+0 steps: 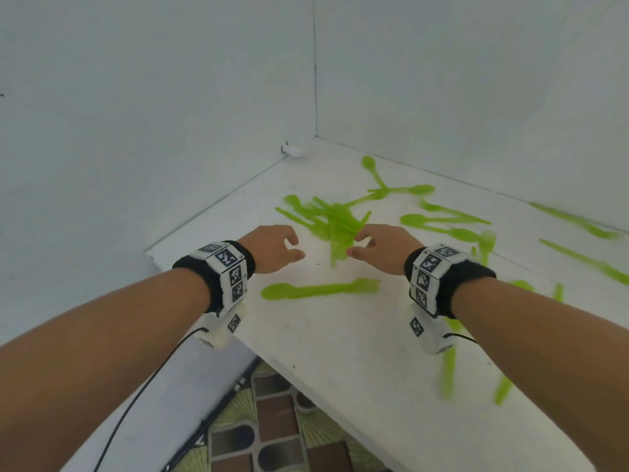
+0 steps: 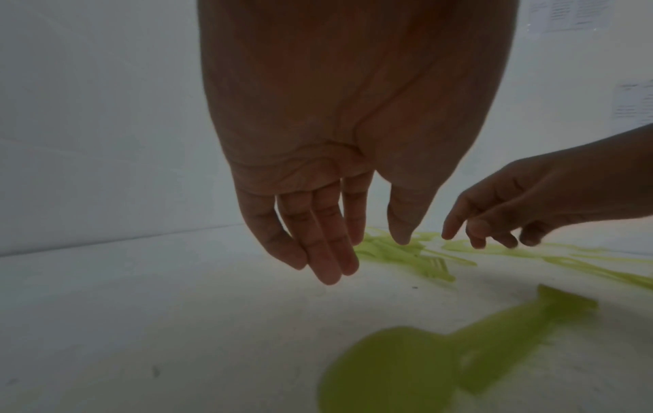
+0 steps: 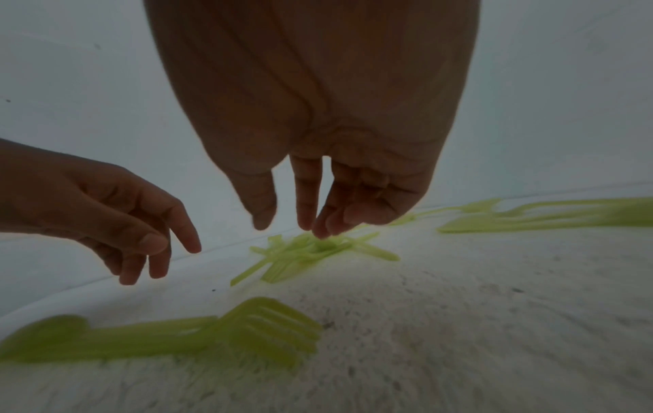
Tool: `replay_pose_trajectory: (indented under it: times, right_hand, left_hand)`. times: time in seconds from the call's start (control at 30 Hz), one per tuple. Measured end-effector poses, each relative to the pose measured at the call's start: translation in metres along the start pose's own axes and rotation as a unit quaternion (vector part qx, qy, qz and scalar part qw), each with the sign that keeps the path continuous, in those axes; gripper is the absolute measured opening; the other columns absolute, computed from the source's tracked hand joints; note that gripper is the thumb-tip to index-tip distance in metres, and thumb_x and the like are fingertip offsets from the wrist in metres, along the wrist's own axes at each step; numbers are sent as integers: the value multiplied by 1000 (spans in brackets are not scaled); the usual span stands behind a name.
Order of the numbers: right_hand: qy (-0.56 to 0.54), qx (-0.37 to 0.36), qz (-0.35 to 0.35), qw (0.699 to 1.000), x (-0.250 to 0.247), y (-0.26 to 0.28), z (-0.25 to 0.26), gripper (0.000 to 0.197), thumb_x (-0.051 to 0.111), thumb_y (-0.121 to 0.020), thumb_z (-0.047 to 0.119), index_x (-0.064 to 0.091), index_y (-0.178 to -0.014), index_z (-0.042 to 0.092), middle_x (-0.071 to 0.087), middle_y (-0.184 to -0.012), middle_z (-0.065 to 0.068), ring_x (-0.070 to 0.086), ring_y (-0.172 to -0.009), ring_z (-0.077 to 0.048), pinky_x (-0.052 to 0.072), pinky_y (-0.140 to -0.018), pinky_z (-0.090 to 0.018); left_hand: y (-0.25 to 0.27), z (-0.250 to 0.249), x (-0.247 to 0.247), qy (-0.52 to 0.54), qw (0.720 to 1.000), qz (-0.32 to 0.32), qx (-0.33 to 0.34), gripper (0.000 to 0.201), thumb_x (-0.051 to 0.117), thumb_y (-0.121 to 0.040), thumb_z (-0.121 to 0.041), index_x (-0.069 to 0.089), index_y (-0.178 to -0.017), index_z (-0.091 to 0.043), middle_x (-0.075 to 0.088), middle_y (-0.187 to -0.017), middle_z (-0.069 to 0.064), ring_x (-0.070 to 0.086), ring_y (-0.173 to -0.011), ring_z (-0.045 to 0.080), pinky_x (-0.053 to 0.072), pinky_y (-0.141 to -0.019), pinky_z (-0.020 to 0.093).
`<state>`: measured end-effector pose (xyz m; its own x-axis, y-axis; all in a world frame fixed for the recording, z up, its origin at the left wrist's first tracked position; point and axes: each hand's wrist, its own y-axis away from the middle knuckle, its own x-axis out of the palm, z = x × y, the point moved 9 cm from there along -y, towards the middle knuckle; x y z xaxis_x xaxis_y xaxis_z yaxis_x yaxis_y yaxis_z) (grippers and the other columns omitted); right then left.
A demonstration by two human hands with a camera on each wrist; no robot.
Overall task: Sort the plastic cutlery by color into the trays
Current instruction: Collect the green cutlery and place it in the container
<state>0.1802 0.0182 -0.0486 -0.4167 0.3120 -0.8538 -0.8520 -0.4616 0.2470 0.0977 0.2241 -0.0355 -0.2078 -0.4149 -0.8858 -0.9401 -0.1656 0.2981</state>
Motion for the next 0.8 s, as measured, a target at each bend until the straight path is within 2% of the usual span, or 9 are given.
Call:
replay_pose_trajectory:
  times: [0.1,0.2,0.3,0.4,0.5,0.63,0.7,0.8]
  right_hand:
    - [20,-22,-44,999,-7,-20,5,22,60,-97,40,63,-114,25,65,-114,-3,61,-107,-24,50,-91,-38]
    - [39,-30,-54,997,-11,-40,6,17,57,-98,32,61,-113,24,61,-116,-5,60,-99,-26,50,-85,-37]
    - [38,-39,-55,997,-13,-57,7,24,55,-99,32,60,-122,24,60,-119,-7,59,-99,-26,49,-86,-36]
    - [26,-49,-57,997,-12,-68,8,26,53,-100,33,59,-124,25,61,-118,-6,60,-101,-26,51,-88,-38]
    - [24,-48,-57,997,-10,-77,9,26,53,-101,34,60,-124,25,61,-119,-6,61,-103,-26,50,-89,-39]
    - [21,-33,-68,997,-15,-91,7,25,55,-100,33,60,-124,26,56,-120,-5,60,-103,-26,51,-90,-40]
    - [33,-31,-59,997,-14,-99,7,22,60,-97,33,62,-119,29,55,-118,-2,59,-102,-24,49,-86,-36]
    - [48,-10,-51,998,-10,-108,5,7,65,-92,31,66,-99,34,58,-112,3,59,-94,-18,43,-75,-29]
  left_hand:
    - [-5,4,3,-8,1000,-11,17,31,59,-99,-42,61,-124,-23,63,-106,-4,56,-104,17,39,-89,26]
    - [-10,3,7,-19,999,-22,36,24,58,-100,-37,65,-119,-23,63,-103,-4,59,-103,20,40,-87,26]
    - [-17,-2,8,-54,997,-25,43,27,52,-102,-36,61,-124,-23,61,-103,-5,59,-106,22,46,-96,33]
    - [-30,-2,9,-83,995,-27,39,33,45,-105,-36,53,-135,-23,63,-120,3,58,-113,26,46,-101,41]
    - [-45,3,9,-92,995,-30,31,35,42,-106,-35,51,-137,-21,61,-127,7,57,-117,27,45,-102,42]
    - [-73,6,2,-91,994,-33,45,35,44,-106,-34,51,-137,-20,60,-123,7,57,-114,27,44,-98,39]
    - [-89,6,-3,-85,994,-35,64,34,45,-105,-33,51,-136,-20,60,-119,6,57,-112,27,44,-96,38]
    - [-110,-2,-7,-87,990,-33,108,33,47,-104,-34,54,-133,-21,57,-109,1,58,-107,26,47,-93,39]
